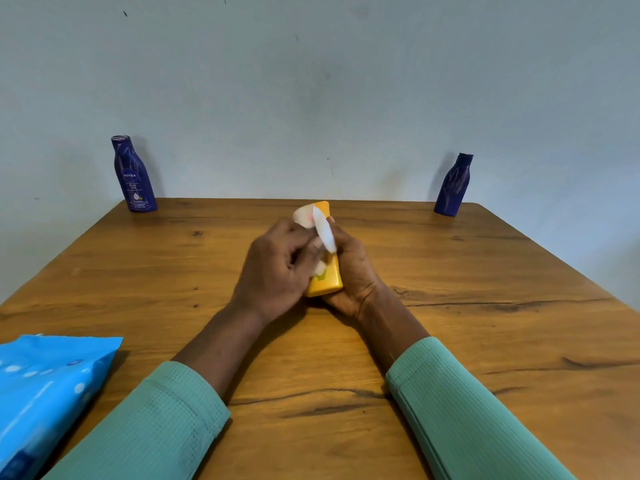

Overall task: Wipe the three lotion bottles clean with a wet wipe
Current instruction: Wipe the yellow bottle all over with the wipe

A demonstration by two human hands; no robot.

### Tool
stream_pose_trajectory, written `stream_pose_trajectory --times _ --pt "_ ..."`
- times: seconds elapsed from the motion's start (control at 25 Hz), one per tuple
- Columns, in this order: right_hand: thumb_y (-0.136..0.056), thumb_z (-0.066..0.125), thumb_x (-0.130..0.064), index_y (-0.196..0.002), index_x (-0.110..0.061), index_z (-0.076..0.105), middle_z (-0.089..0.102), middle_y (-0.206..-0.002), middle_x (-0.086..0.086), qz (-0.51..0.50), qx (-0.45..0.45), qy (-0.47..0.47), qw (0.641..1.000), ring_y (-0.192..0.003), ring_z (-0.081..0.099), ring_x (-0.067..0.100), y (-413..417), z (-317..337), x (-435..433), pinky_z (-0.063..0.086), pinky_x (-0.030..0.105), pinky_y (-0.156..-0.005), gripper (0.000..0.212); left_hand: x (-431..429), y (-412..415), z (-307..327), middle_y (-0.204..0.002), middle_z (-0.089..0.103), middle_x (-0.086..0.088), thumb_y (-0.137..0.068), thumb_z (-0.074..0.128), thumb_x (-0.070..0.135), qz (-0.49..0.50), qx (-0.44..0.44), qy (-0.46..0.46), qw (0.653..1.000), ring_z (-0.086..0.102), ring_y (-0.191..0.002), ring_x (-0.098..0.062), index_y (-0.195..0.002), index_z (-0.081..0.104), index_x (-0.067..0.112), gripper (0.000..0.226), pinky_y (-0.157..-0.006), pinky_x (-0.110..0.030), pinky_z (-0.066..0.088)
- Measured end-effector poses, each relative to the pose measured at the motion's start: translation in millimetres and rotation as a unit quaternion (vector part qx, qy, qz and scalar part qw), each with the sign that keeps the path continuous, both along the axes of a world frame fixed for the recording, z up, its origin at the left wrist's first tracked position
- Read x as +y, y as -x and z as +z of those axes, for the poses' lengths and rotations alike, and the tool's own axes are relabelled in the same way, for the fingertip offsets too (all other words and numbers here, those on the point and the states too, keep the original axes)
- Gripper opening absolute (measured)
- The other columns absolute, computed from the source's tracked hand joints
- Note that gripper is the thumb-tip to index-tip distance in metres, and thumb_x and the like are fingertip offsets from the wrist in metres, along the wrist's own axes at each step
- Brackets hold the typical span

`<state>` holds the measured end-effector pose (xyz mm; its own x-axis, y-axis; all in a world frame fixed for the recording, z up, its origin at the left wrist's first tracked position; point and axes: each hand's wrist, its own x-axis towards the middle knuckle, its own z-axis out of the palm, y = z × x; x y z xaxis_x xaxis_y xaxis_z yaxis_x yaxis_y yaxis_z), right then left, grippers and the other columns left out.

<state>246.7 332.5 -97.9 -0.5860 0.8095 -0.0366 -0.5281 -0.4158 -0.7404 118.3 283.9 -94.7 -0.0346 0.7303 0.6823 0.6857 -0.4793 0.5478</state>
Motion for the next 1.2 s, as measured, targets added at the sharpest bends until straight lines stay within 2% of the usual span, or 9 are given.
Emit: stream_pose_trajectory --times 0.12,0.24,0.4,0.48,0.64,0.84,0.96,1.12,1.2 --pt "-0.106 0.045 -0.053 -0.106 -0.003 0.066 0.069 -0.089 0.015 -0.036 -0.020 0.027 0.999 -0.082 0.070 0.026 -11.6 2.6 5.0 0.061 0.038 -0.076 0.054 -5.2 -8.5 -2.8 -0.105 0.070 0.003 -0.096 0.071 0.024 -0.081 0.054 0.047 0.994 0.067 -0.093 -0.013 -0.117 0.078 0.021 0.022 -0.077 -0.041 0.058" --pt "-0.104 0.046 -0.057 -0.118 -0.003 0.063 0.069 -0.099 0.016 -0.020 -0.033 0.033 0.999 -0.090 0.070 0.028 -12.6 4.1 4.6 0.059 0.042 -0.085 0.059 -7.1 -9.0 -6.6 -0.103 0.071 0.005 -0.093 0.077 0.021 -0.085 0.042 0.052 0.994 0.067 -0.090 -0.012 -0.117 0.076 0.021 0.024 -0.076 -0.041 0.058" --pt "-0.106 0.044 -0.057 -0.136 -0.007 0.064 0.073 -0.114 0.015 0.017 -0.045 0.007 0.999 -0.104 0.071 0.027 -2.2 6.5 -5.2 0.051 0.044 -0.101 0.062 -1.5 -1.4 0.1 -0.102 0.070 -0.002 -0.095 0.073 0.018 0.020 0.037 -0.037 0.998 0.064 -0.088 -0.016 -0.114 0.070 0.012 0.020 -0.072 -0.028 0.053" --pt "-0.107 0.039 -0.057 -0.145 -0.012 0.058 0.074 -0.118 0.012 0.042 -0.059 -0.028 0.997 -0.104 0.072 0.026 1.4 9.1 -9.8 0.055 0.044 -0.096 0.062 5.1 7.4 2.3 -0.105 0.070 -0.005 -0.098 0.069 0.020 0.079 0.010 -0.059 0.995 0.063 -0.089 -0.016 -0.119 0.068 0.011 0.022 -0.071 -0.016 0.044" --pt "-0.107 0.035 -0.059 -0.141 -0.016 0.059 0.077 -0.109 0.007 0.054 -0.097 -0.076 0.991 -0.091 0.073 0.022 1.3 12.0 -15.2 0.059 0.036 -0.072 0.060 8.1 14.4 -1.0 -0.114 0.070 -0.005 -0.102 0.066 0.024 0.115 -0.012 -0.043 0.992 0.065 -0.095 -0.015 -0.135 0.066 0.016 0.034 -0.072 -0.013 0.044" --pt "-0.099 0.034 -0.074 -0.133 -0.009 0.065 0.076 -0.102 0.013 -0.020 -0.082 -0.029 0.996 -0.095 0.074 0.027 -2.9 6.1 -7.1 0.059 0.043 -0.089 0.079 -1.1 -3.9 -1.3 -0.109 0.075 0.002 -0.093 0.077 0.021 -0.044 -0.020 0.009 0.999 0.070 -0.097 -0.010 -0.116 0.079 0.020 0.024 -0.080 -0.036 0.060" --pt "-0.091 0.029 -0.085 -0.134 -0.008 0.063 0.074 -0.095 0.014 -0.041 -0.074 -0.015 0.996 -0.089 0.074 0.028 -4.0 5.6 -3.8 0.060 0.044 -0.085 0.094 -4.5 -1.1 0.5 -0.104 0.075 0.011 -0.089 0.080 0.027 -0.104 0.016 0.059 0.993 0.067 -0.089 -0.002 -0.114 0.080 0.022 0.026 -0.075 -0.024 0.052" --pt "-0.088 0.025 -0.089 -0.134 -0.007 0.063 0.074 -0.096 0.014 -0.009 -0.082 -0.047 0.996 -0.088 0.073 0.027 -0.5 8.5 -6.7 0.059 0.042 -0.084 0.101 -3.1 5.4 -1.7 -0.101 0.075 0.007 -0.092 0.075 0.041 -0.032 0.048 0.011 0.998 0.067 -0.086 -0.006 -0.122 0.076 0.024 0.034 -0.076 -0.038 0.057" --pt "-0.091 0.028 -0.085 -0.138 -0.007 0.060 0.072 -0.093 0.011 0.017 -0.107 -0.099 0.989 -0.076 0.069 0.023 4.1 10.2 -12.1 0.056 0.034 -0.065 0.097 -1.3 7.8 0.1 -0.108 0.077 0.001 -0.094 0.075 0.034 0.030 -0.004 -0.035 0.999 0.069 -0.092 -0.009 -0.124 0.075 0.019 0.034 -0.078 -0.031 0.060"
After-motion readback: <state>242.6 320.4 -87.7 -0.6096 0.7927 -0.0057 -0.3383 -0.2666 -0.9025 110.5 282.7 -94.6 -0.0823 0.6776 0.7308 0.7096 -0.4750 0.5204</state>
